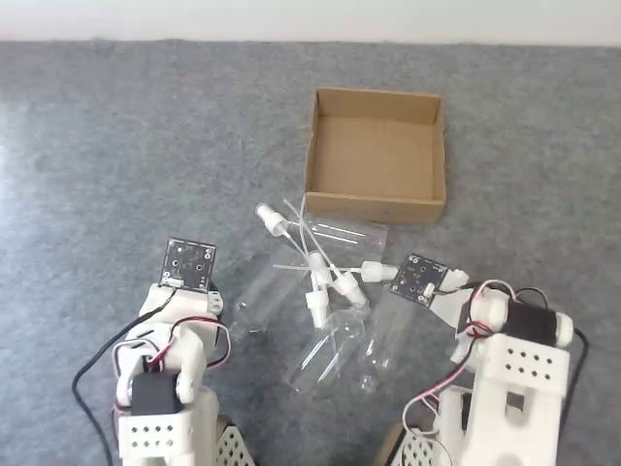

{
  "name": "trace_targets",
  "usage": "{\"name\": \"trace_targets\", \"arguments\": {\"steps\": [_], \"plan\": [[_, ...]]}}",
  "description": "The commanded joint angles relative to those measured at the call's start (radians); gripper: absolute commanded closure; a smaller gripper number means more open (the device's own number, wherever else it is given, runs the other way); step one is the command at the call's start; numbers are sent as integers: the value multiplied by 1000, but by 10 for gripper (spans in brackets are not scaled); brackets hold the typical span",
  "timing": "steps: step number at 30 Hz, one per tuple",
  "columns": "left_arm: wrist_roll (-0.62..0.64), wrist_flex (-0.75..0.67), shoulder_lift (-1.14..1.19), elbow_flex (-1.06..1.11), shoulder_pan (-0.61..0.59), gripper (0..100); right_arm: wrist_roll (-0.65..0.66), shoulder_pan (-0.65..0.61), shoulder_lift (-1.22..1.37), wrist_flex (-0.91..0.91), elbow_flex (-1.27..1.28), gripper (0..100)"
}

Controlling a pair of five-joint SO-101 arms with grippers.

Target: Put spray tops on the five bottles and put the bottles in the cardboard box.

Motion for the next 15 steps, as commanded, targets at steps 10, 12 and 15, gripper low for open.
{"name": "trace_targets", "arguments": {"steps": [10, 12, 15], "plan": [[-11, -29, -18, -10, -3, 981, 12, 171, 194, 8, -123, 673], [-11, -29, -18, -10, -3, 981, 12, 200, 222, -1, -129, 673], [-11, -29, -18, -10, -3, 981, 12, 209, 257, -35, -129, 673]]}}
